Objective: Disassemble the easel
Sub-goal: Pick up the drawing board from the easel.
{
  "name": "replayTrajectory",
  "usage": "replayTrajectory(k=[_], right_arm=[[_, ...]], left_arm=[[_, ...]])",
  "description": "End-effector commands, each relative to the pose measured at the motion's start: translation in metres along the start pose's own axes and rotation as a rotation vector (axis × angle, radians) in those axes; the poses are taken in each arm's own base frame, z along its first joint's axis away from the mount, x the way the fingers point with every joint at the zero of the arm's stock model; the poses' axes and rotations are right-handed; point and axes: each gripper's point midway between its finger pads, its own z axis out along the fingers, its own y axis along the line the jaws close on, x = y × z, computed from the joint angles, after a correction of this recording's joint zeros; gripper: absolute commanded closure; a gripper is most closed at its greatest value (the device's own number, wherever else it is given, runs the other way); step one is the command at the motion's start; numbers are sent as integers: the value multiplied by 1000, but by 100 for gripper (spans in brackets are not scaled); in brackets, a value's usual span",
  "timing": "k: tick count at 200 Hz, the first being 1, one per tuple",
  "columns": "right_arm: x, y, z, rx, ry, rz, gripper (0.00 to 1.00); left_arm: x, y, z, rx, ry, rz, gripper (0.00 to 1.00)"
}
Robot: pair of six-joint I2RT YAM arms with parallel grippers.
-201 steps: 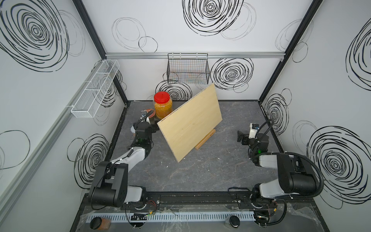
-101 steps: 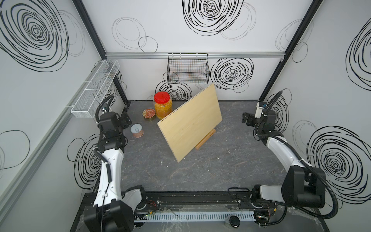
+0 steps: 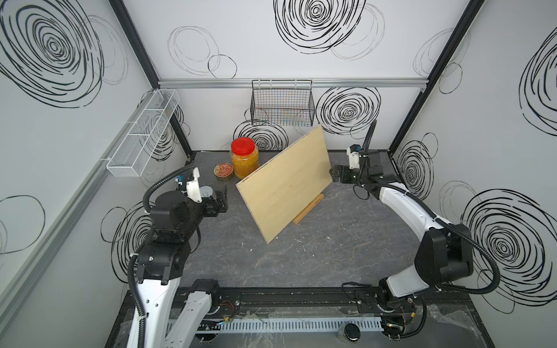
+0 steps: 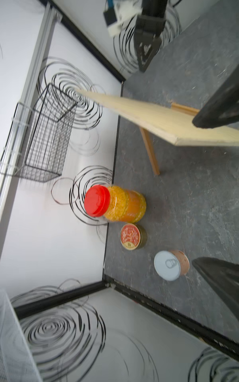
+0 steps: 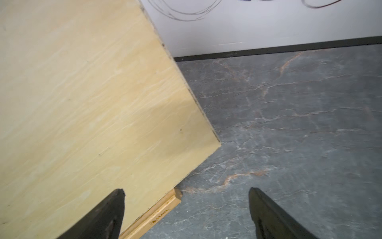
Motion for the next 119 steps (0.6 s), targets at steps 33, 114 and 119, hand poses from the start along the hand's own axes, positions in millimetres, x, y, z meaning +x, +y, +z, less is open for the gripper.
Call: replayTrajectory(k=[33,114,119], right_arm=[[0,20,10,-91,42,52,5],[14,17,17,-91,73,125,6],[14,18,18,-94,77,127,6]], left_arm=[[43,-44,-14,265,51,13,2],[88,-69,22,466,79,-146,15],[89,-68,23,461,72,-133,15]])
